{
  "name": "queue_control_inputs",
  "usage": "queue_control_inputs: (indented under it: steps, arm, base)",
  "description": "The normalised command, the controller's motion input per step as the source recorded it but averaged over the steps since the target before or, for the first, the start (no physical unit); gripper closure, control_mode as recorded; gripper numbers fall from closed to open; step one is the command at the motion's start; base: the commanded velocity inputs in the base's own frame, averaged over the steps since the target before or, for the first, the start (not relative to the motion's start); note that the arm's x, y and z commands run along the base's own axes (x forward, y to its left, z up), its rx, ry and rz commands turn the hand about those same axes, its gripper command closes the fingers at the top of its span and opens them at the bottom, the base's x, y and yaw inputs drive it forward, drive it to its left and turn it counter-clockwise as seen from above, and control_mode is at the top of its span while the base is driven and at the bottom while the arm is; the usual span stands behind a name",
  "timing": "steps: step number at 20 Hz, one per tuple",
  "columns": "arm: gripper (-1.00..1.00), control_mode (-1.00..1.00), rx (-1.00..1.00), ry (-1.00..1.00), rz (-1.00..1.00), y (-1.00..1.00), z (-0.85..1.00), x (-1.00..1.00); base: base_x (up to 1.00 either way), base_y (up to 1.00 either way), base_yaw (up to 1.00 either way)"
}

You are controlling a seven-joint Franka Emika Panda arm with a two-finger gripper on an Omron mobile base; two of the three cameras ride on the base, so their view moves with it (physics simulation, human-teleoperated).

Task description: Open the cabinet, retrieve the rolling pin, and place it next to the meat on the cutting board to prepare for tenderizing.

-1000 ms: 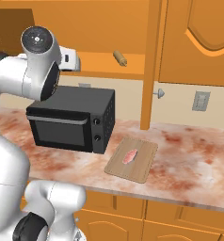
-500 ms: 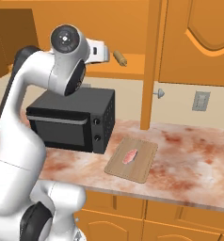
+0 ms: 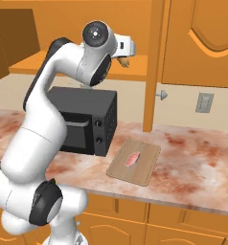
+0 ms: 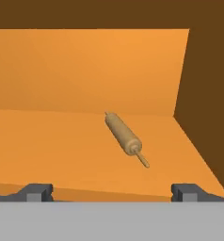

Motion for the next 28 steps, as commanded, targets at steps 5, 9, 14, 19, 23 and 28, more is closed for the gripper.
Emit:
queue_control_inputs:
  steps: [5,9,14,19,23,28]
  arm:
    - [-1.00,-1.00,0.00,0.06,-0.01,-0.30,0.00,0.63]
    - [-1.00,-1.00,0.00,0.13,0.01,-0.04,0.00,0.57]
    - [-1.00,-1.00,0.00,0.16,0.13,0.00,-0.07,0.50]
    - [-1.00,-1.00,0.00,0.08,0.16,0.00,-0.19,0.32]
    - [-1.00,-1.00,-0.01,0.00,0.13,-0.02,-0.14,0.40]
    - [-1.00,-1.00,-0.04,0.00,0.08,0.00,-0.11,0.41]
  base:
    - [0.00,0.00,0.00]
    - [0.00,0.00,0.00]
    - [0.00,0.00,0.00]
    - [0.00,0.00,0.00]
    - [0.00,0.00,0.00]
    - [0.00,0.00,0.00]
